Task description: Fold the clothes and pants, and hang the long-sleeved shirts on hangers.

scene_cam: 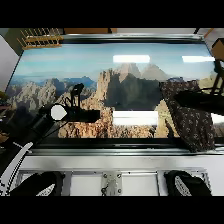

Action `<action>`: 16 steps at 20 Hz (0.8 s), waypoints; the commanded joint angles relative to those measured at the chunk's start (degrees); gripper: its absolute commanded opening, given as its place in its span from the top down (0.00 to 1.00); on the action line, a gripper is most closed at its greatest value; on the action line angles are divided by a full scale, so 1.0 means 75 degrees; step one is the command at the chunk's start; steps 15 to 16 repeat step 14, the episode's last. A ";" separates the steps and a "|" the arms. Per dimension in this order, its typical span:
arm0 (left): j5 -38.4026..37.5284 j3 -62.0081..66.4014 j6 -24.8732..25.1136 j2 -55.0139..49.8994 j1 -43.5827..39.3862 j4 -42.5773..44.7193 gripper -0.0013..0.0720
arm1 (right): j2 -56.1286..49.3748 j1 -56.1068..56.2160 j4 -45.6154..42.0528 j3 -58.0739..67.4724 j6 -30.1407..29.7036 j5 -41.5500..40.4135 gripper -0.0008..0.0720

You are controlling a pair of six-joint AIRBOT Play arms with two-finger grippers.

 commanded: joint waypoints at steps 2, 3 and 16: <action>0.0003 0.0003 -0.0003 -0.0006 -0.0003 -0.0006 0.98 | -0.0160 0.0621 0.0254 -0.0006 -0.0236 0.0326 0.96; 0.0015 0.0003 -0.0003 -0.0006 -0.0003 -0.0003 0.98 | -0.0157 0.0618 0.0256 -0.0006 -0.0236 0.0318 0.96; 0.0012 0.0003 -0.0003 -0.0006 -0.0003 -0.0003 0.98 | -0.0160 0.0618 0.0254 -0.0006 -0.0236 0.0321 0.96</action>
